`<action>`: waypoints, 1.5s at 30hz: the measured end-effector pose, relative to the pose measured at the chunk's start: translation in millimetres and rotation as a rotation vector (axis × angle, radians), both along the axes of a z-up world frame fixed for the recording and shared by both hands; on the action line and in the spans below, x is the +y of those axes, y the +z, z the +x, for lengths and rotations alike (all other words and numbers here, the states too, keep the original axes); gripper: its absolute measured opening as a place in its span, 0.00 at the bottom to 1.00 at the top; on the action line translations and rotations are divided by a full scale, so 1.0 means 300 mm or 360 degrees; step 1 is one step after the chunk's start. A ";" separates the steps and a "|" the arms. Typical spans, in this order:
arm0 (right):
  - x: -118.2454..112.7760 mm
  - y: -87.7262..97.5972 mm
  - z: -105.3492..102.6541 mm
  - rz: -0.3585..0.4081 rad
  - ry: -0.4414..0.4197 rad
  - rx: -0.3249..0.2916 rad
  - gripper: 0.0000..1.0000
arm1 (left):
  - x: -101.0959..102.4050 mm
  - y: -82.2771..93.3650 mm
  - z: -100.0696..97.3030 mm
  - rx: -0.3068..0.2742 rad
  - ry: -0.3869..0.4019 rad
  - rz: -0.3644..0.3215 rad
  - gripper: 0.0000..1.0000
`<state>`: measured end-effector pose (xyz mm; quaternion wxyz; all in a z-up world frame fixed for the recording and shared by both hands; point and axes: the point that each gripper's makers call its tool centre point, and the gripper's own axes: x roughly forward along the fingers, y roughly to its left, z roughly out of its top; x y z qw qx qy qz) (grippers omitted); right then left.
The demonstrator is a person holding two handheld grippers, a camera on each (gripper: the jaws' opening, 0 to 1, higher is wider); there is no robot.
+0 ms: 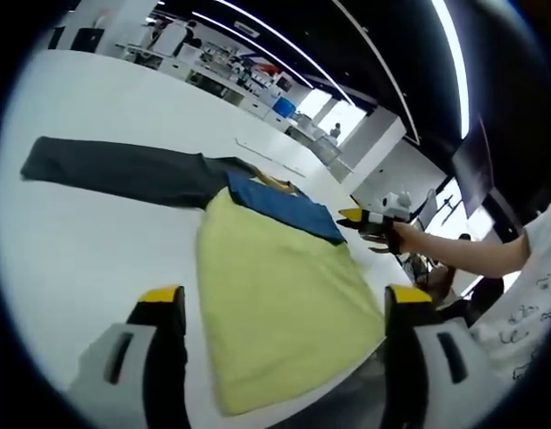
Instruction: Fold the garment on the visible template until the final outline fits inside the template.
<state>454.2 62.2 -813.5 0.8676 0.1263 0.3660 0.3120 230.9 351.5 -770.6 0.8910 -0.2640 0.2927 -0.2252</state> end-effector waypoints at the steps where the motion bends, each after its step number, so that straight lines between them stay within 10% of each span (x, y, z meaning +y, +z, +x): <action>1: 0.000 -0.002 -0.006 0.0005 -0.0003 0.0008 0.61 | -0.001 0.000 -0.001 0.0001 0.0000 -0.0001 0.90; 19: -0.040 -0.085 0.041 -0.0106 -0.0149 0.0088 0.00 | 0.006 -0.015 -0.003 0.0026 0.0010 -0.0002 0.89; 45: -0.104 -0.079 0.128 -0.0156 -0.0266 0.0027 0.00 | 0.018 -0.030 -0.005 0.0061 0.0029 0.0013 0.89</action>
